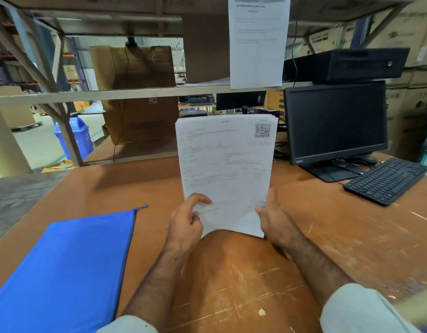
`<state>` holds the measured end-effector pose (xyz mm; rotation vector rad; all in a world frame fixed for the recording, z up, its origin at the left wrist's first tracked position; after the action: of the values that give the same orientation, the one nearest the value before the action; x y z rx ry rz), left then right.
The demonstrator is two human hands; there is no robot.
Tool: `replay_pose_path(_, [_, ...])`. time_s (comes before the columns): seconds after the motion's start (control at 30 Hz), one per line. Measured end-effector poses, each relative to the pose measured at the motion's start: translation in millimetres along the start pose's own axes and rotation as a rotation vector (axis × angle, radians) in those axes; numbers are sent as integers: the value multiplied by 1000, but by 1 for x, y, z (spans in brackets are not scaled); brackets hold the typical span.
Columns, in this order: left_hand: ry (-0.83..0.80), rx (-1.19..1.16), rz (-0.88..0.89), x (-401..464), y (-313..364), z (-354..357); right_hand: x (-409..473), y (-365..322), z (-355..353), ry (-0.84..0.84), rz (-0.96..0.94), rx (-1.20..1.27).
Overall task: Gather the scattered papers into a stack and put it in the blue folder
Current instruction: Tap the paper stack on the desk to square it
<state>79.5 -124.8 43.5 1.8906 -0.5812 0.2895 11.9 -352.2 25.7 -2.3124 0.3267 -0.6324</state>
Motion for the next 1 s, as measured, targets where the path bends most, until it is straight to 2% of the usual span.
replay_pose_path(0.1, [-55, -74, -81, 1, 2, -4, -1, 0, -6, -39, 30, 15])
replay_pose_path(0.17, [-122, -121, -161, -1, 2, -8, -4, -1, -8, -132, 37, 8])
replay_pose_path(0.23, [-139, -232, -266, 2, 0, -14, -4, -1, -14, -218, 75, 106])
replay_pose_path(0.33, [-159, -381, -542, -3, -12, -19, -11, 3, -21, -317, 270, 393])
replay_pose_path(0.4, [-212, -374, -711, -17, -28, -18, -26, 12, -14, -405, 473, 513])
replay_pose_path(0.47, [-250, -415, -804, -29, -43, -16, -41, 20, 0, -528, 547, 558])
replay_pose_path(0.5, [-249, -435, -817, -31, -48, -15, -45, 20, 5, -553, 553, 565])
replay_pose_path(0.63, [-211, -493, -825, -31, -53, -18, -34, 16, 9, -411, 544, 624])
replay_pose_path(0.7, [-209, -512, -830, -31, -52, -16, -26, 8, 14, -394, 556, 723])
replay_pose_path(0.87, [-231, -552, -817, -33, -49, -17, -15, -11, 30, -512, 536, 779])
replay_pose_path(1.0, [-239, -421, -687, -25, -35, -28, -10, -16, 32, -553, 495, 908])
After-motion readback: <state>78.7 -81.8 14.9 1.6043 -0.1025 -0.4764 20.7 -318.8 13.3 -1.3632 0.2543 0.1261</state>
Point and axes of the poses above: each hand's wrist, its own x-axis towards the middle knuckle, its own z-axis out of the palm, y = z × x, the point moved 5 cm from there along x, towards the middle knuckle, and after that the axes turned 3 degrees about y, right-handed, at the moved point
